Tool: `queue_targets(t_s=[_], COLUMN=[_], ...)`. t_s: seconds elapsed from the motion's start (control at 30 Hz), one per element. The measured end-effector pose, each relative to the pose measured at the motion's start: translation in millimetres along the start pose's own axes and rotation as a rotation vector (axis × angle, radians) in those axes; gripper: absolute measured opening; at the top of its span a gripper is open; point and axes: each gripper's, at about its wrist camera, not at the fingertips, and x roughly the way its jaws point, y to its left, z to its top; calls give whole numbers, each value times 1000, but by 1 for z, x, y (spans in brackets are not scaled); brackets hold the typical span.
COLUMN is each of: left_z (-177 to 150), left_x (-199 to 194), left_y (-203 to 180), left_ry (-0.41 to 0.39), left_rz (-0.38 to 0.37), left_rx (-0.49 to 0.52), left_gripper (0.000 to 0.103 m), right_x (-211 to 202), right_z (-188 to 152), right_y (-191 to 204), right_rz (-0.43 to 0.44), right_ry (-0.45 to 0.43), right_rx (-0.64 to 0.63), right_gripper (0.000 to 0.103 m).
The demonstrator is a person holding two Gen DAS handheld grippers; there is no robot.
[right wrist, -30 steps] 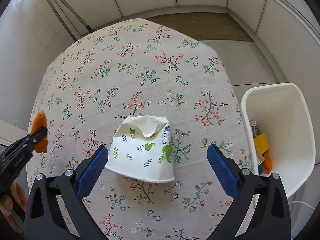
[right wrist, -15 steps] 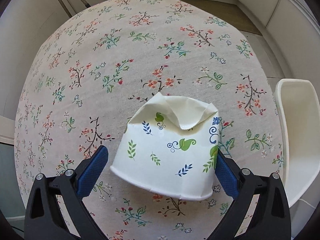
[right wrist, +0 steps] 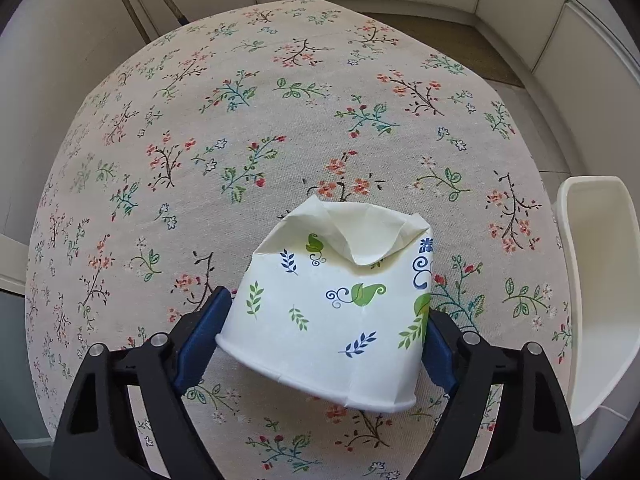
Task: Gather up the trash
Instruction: 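Grasp the small orange peel with the left tool while the right tool grasps the white paper cup, then carry the paper cup to the bin and release it with the right tool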
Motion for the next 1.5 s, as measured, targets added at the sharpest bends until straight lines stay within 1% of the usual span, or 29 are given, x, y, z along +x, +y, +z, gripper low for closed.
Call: queue_targets(t_s=[0.13, 0.27, 0.43, 0.57, 0.63, 0.77, 0.87, 1.03, 1.23, 1.5], left_z=[0, 0, 1, 3, 3, 4, 6, 8, 9, 4], left_x=[-3, -2, -1, 0, -2, -7, -14, -29, -33, -28], left_y=[5, 8, 9, 8, 7, -1, -10, -32, -64, -110], left_ry=[-11, -14, -7, -8, -12, -34, -62, -125, -152, -151], left_rz=[20, 35, 34, 27, 19, -7, -47, -113, -179, -244], left_rx=[-3, -1, -7, -15, -18, -23, -31, -25, -7, 50], left_gripper=[19, 19, 19, 20, 20, 20, 20, 20, 20, 20], right_x=[-4, -15, -41, -76, -94, -124, -143, -164, -183, -196], right_z=[2, 3, 5, 4, 3, 0, -3, -7, -8, -6], right_y=[7, 16, 38, 53, 55, 56, 49, 32, 0, -53], right_rz=[5, 28, 68, 80, 83, 75, 68, 37, -14, -100], right_ry=[-23, -60, -159, -311, -391, -524, -606, -694, -754, -792], right_rx=[-19, -40, -90, -143, -163, -183, -183, -160, -115, -18], right_gripper=[82, 82, 82, 82, 82, 82, 82, 82, 82, 83])
